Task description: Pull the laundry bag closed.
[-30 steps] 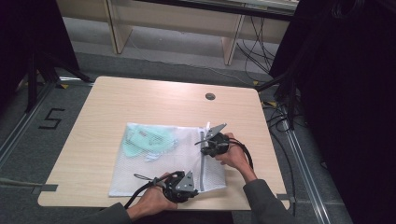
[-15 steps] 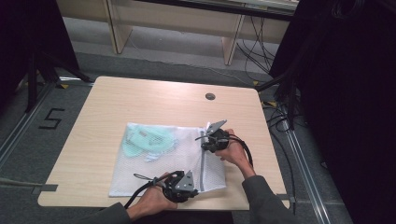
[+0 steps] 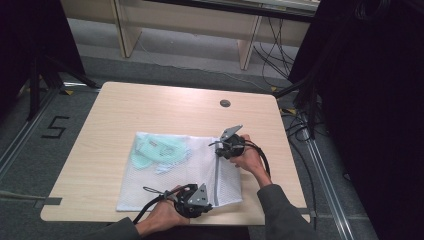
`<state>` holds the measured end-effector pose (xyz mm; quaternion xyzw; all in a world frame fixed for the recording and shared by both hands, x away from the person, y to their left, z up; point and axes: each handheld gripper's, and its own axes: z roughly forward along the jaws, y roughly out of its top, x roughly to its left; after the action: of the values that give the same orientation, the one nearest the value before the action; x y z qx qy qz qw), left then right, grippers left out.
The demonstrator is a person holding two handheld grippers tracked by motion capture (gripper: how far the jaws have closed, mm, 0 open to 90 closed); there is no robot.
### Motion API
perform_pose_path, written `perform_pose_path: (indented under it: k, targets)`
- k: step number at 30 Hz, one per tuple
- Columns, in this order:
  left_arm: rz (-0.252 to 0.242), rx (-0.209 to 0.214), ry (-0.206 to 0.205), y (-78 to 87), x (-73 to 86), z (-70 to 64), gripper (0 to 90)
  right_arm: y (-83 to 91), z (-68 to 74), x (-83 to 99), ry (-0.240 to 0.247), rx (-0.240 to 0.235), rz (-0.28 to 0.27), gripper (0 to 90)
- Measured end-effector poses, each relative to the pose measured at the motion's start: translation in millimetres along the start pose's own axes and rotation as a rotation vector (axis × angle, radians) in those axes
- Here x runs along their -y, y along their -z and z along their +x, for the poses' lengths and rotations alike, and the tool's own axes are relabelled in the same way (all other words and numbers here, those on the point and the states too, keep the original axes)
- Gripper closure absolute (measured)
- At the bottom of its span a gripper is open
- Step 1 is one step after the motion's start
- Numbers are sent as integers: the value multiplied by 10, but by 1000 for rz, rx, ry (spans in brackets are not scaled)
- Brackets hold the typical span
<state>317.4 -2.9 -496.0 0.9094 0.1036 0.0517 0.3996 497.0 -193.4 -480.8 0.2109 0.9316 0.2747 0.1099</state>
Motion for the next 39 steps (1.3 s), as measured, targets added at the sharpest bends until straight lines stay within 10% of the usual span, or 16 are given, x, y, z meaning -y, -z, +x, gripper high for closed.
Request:
perform_pose_path:
  k: [39]
  targets:
    - [-11,22,19,-7,4,-19,891,-75,-205,-44,-4,82,-32,866]
